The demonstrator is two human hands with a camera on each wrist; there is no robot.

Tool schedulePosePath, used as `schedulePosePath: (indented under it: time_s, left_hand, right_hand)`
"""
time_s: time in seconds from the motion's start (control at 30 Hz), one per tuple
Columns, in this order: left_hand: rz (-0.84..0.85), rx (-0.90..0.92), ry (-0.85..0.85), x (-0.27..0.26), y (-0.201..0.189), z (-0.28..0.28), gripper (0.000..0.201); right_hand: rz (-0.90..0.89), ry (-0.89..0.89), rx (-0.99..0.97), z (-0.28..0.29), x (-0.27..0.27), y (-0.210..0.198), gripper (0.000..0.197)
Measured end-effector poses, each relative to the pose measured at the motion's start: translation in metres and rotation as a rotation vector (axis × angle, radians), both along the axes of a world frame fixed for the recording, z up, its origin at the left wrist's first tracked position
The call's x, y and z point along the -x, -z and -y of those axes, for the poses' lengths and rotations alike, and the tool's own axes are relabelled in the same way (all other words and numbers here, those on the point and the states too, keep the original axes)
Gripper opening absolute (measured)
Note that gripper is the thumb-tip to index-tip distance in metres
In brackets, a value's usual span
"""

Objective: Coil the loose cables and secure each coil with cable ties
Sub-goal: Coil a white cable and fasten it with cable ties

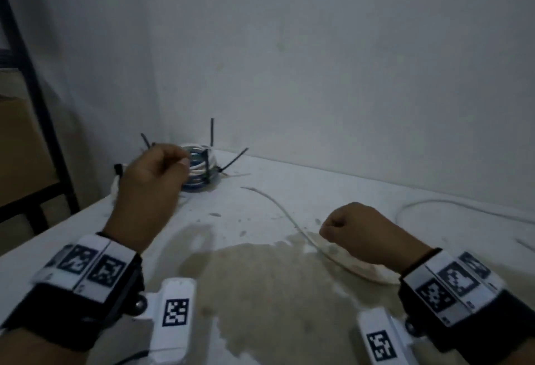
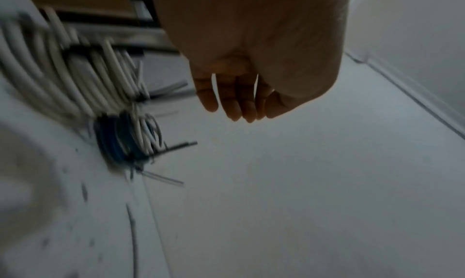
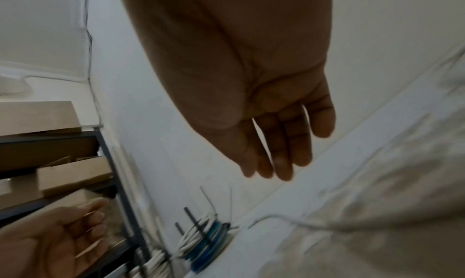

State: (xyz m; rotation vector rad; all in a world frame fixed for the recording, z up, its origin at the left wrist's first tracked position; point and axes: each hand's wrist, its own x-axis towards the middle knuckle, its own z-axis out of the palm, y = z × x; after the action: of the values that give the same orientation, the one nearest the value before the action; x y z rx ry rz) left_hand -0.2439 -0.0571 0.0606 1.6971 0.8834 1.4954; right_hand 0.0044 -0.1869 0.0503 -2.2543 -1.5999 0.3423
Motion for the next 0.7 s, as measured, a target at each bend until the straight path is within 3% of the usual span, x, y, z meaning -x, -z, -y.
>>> schedulePosePath:
  time_s: [0.07, 0.17, 0.27, 0.37, 0.47, 0.53, 0.63, 0.7]
  left_hand:
    - [-0.09, 0.069, 0.123, -0.039, 0.002, 0.021, 0.021]
    - [-0.314, 0.197, 0.337, -0.098, 0.015, 0.048, 0.015]
    - [-0.537, 0.214, 0.444, -0.137, 0.025, 0.066, 0.012]
    - [-0.683, 0.187, 0.488, -0.16, 0.029, 0.074, 0.022]
    - [-0.922, 0.051, 0.511, -0.172, 0.035, 0.077, 0.038]
    - [-0.988, -0.045, 0.524, -0.177, 0.04, 0.078, 0.038]
    - [-0.899, -0.163, 0.503, -0.186, 0.039, 0.079, 0.008]
    - [-0.824, -0.196, 0.427, -0.189, 0.034, 0.074, 0.021]
  right_hand:
    - [0.098, 0.017, 0.171, 0.023, -0.027, -0.001, 0.025]
    - [0.194, 0.033, 0.435, 0.06, -0.058, 0.006, 0.038]
    - [0.203, 0.031, 0.446, 0.078, -0.071, 0.019, 0.037]
    - [0.315, -0.041, 0.424, 0.075, -0.076, 0.027, 0.026]
    - [0.313, -0.083, 0.267, 0.069, -0.08, 0.024, 0.017]
    - [0.294, -0.119, 0.08, 0.07, -0.083, 0.014, 0.014]
    - [0.224, -0.173, -0.23, 0.076, -0.086, -0.006, 0.015]
    - [0.209, -0.17, -0.381, 0.08, -0.092, -0.02, 0.015]
